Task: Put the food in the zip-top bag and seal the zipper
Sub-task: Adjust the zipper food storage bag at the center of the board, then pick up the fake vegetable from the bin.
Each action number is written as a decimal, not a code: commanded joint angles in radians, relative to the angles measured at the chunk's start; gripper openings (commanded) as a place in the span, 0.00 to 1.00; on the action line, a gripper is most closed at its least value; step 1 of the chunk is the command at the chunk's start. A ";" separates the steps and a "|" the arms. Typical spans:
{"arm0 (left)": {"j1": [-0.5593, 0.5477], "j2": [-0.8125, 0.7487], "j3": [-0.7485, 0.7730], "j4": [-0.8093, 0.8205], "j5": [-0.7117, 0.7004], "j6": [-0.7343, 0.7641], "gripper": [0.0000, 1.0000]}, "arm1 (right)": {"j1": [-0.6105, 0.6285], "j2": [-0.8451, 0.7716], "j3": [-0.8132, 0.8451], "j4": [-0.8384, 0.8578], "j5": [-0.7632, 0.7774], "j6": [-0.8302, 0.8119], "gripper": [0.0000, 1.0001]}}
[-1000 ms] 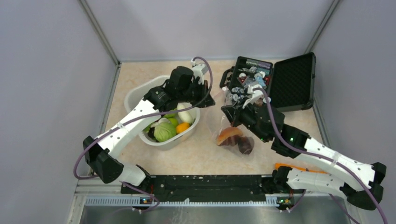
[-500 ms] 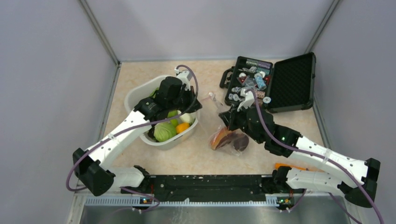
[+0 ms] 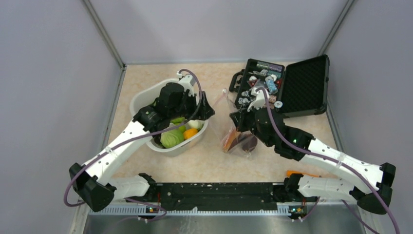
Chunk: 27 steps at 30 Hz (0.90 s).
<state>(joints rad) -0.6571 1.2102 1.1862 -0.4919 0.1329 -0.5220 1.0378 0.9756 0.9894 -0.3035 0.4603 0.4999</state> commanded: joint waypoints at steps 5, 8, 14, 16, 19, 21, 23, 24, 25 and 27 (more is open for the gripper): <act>0.022 -0.188 -0.005 -0.115 -0.216 0.099 0.99 | -0.003 0.000 -0.005 0.067 0.015 0.004 0.00; 0.047 -0.224 -0.021 -0.135 -0.268 0.116 0.99 | -0.004 0.000 -0.007 0.076 0.008 0.001 0.00; 0.116 -0.200 -0.052 -0.178 -0.368 0.131 0.99 | -0.003 0.001 -0.027 0.113 -0.028 -0.001 0.00; 0.151 -0.169 -0.067 -0.195 -0.356 0.125 0.99 | -0.004 0.002 -0.030 0.116 -0.036 -0.001 0.00; 0.172 -0.117 -0.075 -0.244 -0.325 0.104 0.99 | -0.003 0.002 -0.031 0.114 -0.044 0.001 0.00; 0.173 -0.104 -0.089 -0.271 -0.316 0.088 0.99 | -0.003 -0.001 -0.031 0.111 -0.043 0.000 0.00; 0.174 -0.097 -0.102 -0.328 -0.304 0.060 0.99 | -0.003 -0.004 -0.036 0.109 -0.038 0.000 0.00; 0.174 -0.097 -0.097 -0.381 -0.313 0.024 0.99 | -0.003 -0.005 -0.036 0.108 -0.036 -0.002 0.00; 0.173 -0.104 -0.104 -0.415 -0.316 -0.002 0.99 | -0.003 -0.007 -0.035 0.105 -0.035 -0.003 0.00; 0.173 -0.134 -0.143 -0.425 -0.315 -0.009 0.99 | -0.002 -0.010 -0.035 0.101 -0.029 -0.003 0.00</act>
<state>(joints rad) -0.4862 1.1236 1.0771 -0.8215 -0.1757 -0.4644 1.0378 0.9791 0.9562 -0.2409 0.4244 0.5007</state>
